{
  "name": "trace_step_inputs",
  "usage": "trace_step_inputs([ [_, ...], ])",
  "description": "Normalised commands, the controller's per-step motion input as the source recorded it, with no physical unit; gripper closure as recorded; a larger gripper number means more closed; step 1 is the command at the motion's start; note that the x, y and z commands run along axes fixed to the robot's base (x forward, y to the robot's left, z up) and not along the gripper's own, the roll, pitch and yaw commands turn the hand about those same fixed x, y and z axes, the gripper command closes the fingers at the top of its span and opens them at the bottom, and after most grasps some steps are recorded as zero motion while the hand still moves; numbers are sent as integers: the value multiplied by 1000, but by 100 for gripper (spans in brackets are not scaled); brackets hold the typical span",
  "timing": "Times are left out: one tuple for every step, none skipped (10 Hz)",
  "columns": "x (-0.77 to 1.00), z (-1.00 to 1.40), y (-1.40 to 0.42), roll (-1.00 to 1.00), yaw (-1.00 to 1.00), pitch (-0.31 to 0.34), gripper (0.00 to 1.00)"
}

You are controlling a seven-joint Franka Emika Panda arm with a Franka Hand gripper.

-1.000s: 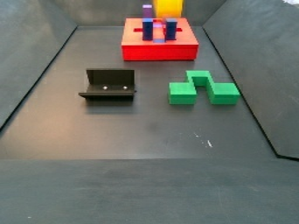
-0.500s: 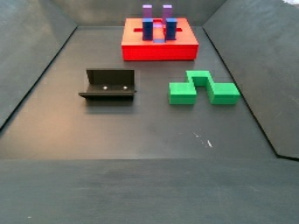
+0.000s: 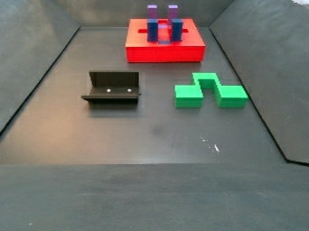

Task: Pick up the yellow object. Move up. Move to above the board. Insert the yellow object.
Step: Move to above the board, then insert the yellow object.

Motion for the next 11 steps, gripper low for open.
trace_step_inputs([
  [30, 161, -796, 9, -2, 140, 100],
  [52, 112, -531, 12, -1, 146, 100],
  [66, 59, -235, 6, 3, 132, 100],
  [50, 57, -192, 13, 6, 120, 100],
  [0, 0, 9, -16, 0, 0, 100],
  [0, -23, 0, 0, 0, 0, 100],
  [-34, -366, 0, 54, 0, -3, 100],
  [-91, -594, -89, 26, 0, -87, 100],
  [-97, -677, -214, 13, 54, -133, 100],
  [-40, -674, -237, 44, 77, -119, 100],
  [-37, -691, -280, 71, 97, -111, 100],
])
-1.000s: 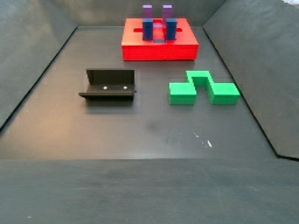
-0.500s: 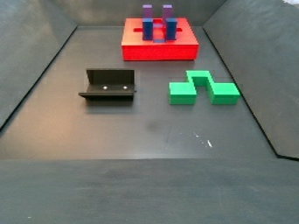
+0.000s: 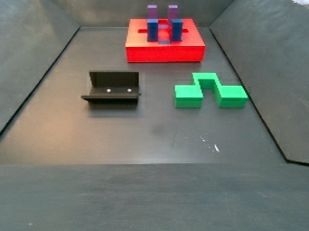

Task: Pick up the yellow object. Move up. Move to above the board. Insert the yellow object.
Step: Insert the yellow object.

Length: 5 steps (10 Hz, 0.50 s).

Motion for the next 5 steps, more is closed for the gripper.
trace_step_inputs([
  [-9, -677, -251, 74, 86, -104, 100],
  [0, -566, -183, 86, 46, -60, 100],
  [194, -520, -86, 106, 0, -16, 100],
  [274, -600, 0, 124, 0, -17, 100],
  [277, -657, 0, 109, 0, -39, 100],
])
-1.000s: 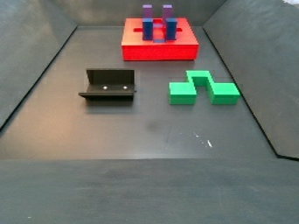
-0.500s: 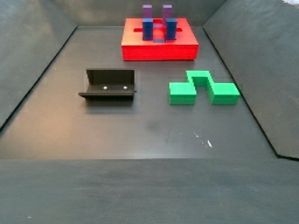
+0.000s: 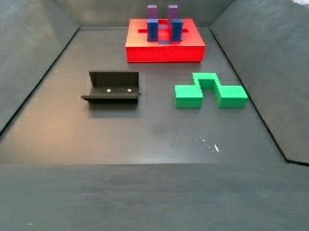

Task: Pick up the yellow object. Move up. Move to above the board. Insert the yellow object.
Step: Insert the yellow object.

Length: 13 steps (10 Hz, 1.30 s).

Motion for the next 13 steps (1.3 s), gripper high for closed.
trace_step_inputs([
  [266, -626, 0, 91, 0, -43, 100],
  [157, -560, -9, 77, 0, -36, 100],
  [166, -537, -3, 64, 0, -36, 100],
  [17, -474, 0, 90, 0, -23, 100],
  [0, -371, 0, 77, 46, -16, 100],
  [0, -349, 0, 76, 66, -11, 100],
  [6, -243, 0, 46, 0, 19, 100],
  [0, 0, -89, 91, 0, 0, 100],
  [14, -46, -229, 131, 0, 0, 100],
  [23, 0, -51, 49, 0, 3, 100],
  [49, -17, 0, 0, 0, 0, 100],
  [69, -189, -9, 0, 0, -13, 100],
  [103, -231, 0, 24, 0, -1, 100],
])
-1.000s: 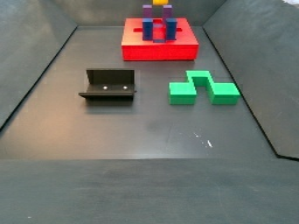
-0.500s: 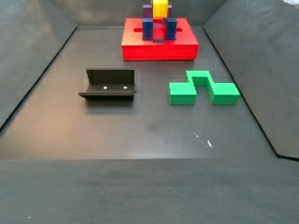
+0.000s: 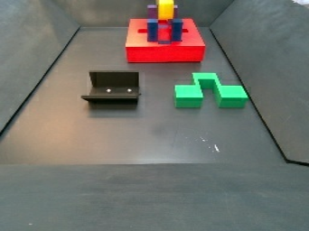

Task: Pick up the yellow object. Move up. Move to above the board. Insert the yellow object.
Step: Insert the yellow object.

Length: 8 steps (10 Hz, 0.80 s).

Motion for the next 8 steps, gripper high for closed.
trace_step_inputs([
  [29, -214, 0, 33, 0, 0, 100],
  [57, -209, -20, 9, 0, -4, 100],
  [49, -166, -43, 0, 0, -4, 100],
  [57, -131, -37, 1, 0, 0, 100],
  [23, -120, -37, 23, 0, 0, 100],
  [49, -97, -46, 30, 0, 0, 100],
  [100, -77, -69, 47, 0, 0, 100],
  [86, -77, -77, 64, 0, 0, 100],
])
